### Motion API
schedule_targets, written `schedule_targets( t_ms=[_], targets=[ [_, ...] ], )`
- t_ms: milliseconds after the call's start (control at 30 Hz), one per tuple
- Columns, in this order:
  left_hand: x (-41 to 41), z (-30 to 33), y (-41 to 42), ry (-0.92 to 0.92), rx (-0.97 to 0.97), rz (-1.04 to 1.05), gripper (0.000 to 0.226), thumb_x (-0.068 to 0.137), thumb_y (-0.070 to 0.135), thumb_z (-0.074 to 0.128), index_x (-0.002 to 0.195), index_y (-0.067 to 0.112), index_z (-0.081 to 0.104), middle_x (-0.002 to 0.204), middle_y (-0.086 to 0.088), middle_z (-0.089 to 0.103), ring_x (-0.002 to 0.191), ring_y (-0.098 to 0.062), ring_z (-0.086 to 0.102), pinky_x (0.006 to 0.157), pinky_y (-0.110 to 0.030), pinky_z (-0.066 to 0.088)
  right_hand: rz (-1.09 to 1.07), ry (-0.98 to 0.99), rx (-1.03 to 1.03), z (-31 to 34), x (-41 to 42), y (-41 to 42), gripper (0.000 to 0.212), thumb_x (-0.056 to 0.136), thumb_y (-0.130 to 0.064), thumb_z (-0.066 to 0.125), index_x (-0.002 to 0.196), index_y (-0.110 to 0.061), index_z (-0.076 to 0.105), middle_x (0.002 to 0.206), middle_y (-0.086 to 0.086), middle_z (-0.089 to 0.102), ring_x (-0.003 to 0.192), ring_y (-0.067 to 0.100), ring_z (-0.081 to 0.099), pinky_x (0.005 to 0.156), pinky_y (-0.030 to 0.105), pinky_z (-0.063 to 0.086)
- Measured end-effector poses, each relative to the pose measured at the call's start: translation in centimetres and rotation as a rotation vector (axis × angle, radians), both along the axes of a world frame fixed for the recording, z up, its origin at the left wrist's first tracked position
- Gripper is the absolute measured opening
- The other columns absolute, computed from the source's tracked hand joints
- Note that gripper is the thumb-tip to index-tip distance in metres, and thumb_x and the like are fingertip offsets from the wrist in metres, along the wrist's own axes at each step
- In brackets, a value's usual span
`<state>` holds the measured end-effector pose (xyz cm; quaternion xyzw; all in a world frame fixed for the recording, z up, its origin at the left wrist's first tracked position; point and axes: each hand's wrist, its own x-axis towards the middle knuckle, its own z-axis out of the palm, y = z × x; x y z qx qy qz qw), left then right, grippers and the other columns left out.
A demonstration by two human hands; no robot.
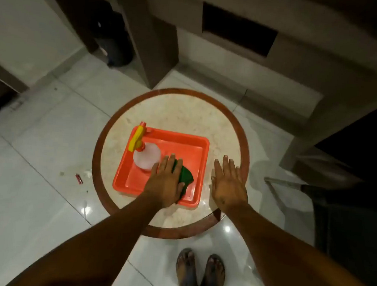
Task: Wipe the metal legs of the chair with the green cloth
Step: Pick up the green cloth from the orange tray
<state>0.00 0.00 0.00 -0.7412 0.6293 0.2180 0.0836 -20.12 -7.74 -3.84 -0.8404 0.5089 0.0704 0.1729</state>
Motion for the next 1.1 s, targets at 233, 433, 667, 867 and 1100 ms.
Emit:
schedule_targets(
  t_ms=[233, 433, 667, 867, 1100],
  targets=[
    [-0.2, -6.1, -2.1, 0.018, -0.014, 0.035, 0.081, 0.103, 0.059, 0.034, 0.168, 0.017, 0.011, 0.175, -0.024, 0.006, 0.162, -0.045, 0.004, 0.13, -0.061, 0.014, 0.073, 0.076, 0.026, -7.4, 0.3, 0.3, 0.068, 0.111, -0.048, 0.02, 0.166, -0.015, -0.001, 0.174, 0.019, -0.005, 0.161, 0.037, -0.004, 0.13, 0.049, 0.001],
    [-0.1, -7.2, -2.9, 0.09, 0.007, 0.118, 0.072, 0.098, 0.039, 0.052, 0.162, 0.018, 0.028, 0.173, -0.022, 0.012, 0.16, -0.047, 0.007, 0.122, -0.066, 0.027, 0.104, 0.036, -0.006, -8.5, -0.2, 0.3, 0.067, 0.111, -0.049, 0.023, 0.167, -0.016, 0.008, 0.174, 0.018, 0.002, 0.161, 0.037, -0.001, 0.131, 0.05, 0.002],
    [-0.9, -2.9, -3.3, 0.116, -0.048, 0.141, 0.031, 0.096, 0.014, 0.057, 0.125, 0.006, 0.062, 0.161, -0.027, 0.036, 0.152, -0.044, 0.026, 0.119, -0.057, 0.037, 0.106, 0.124, 0.018, -4.2, -2.6, 0.7, 0.065, 0.111, -0.045, 0.019, 0.166, -0.016, 0.002, 0.174, 0.016, -0.003, 0.161, 0.038, -0.006, 0.125, 0.048, -0.011],
    [-6.7, 4.6, -0.3, 0.15, -0.225, 0.107, 0.04, 0.09, 0.007, 0.064, 0.13, 0.003, 0.062, 0.16, -0.029, 0.037, 0.154, -0.045, 0.025, 0.119, -0.055, 0.038, 0.063, 0.122, 0.006, 2.6, -9.2, 2.0, 0.067, 0.111, -0.047, 0.022, 0.166, -0.019, -0.003, 0.175, 0.014, -0.007, 0.161, 0.037, -0.008, 0.122, 0.045, -0.014],
    [-19.7, 9.8, 6.6, 0.202, -0.221, 0.04, 0.053, 0.09, 0.013, 0.069, 0.142, 0.011, 0.055, 0.163, -0.02, 0.034, 0.154, -0.037, 0.026, 0.121, -0.048, 0.041, -0.054, 0.157, 0.006, 8.8, -18.9, 7.5, 0.067, 0.111, -0.047, 0.017, 0.165, -0.017, -0.007, 0.174, 0.015, -0.012, 0.161, 0.034, -0.012, 0.123, 0.044, -0.015]
  ],
)
